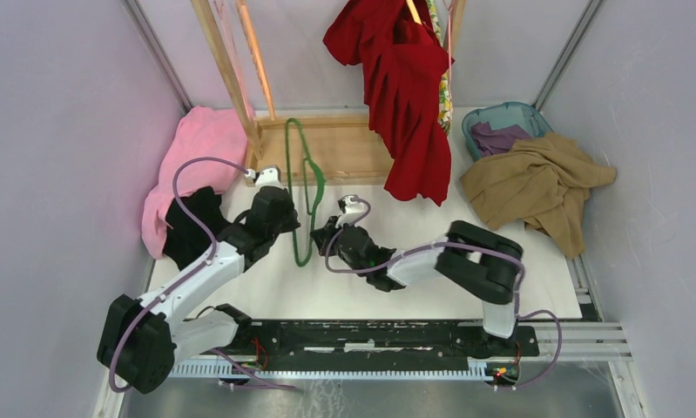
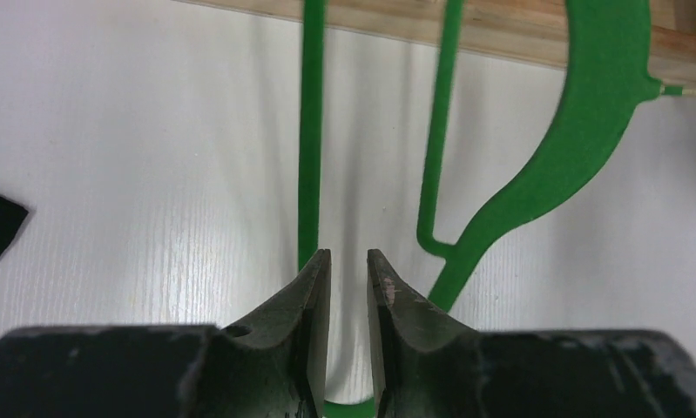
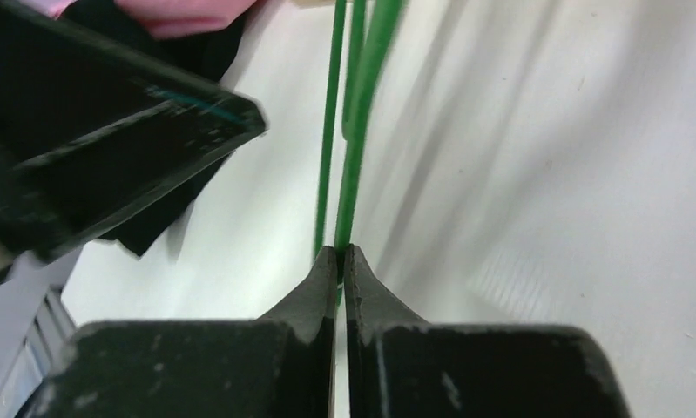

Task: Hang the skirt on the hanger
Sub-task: Pick up the hanger at the center of the board.

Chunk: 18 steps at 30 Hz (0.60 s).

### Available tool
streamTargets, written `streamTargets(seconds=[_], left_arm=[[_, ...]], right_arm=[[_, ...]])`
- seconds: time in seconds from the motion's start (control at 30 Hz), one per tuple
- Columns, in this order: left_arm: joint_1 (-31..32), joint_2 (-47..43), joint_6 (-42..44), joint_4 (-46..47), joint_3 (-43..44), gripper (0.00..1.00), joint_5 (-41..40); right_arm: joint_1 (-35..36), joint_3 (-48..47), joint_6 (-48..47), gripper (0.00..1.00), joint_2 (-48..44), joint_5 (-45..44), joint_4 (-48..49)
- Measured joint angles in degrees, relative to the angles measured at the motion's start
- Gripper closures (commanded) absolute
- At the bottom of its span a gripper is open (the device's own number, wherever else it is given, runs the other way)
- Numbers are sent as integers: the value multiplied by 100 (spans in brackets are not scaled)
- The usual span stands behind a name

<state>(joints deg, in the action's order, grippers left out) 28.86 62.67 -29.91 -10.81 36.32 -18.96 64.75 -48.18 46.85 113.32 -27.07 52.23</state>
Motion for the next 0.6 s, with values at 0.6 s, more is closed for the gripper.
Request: streamTargets(seconds=[0.6], left_arm=[[15, -756, -2, -345, 192, 70, 13]], right_arm=[[-501, -2199, -2308, 99, -3069, 859, -7475]])
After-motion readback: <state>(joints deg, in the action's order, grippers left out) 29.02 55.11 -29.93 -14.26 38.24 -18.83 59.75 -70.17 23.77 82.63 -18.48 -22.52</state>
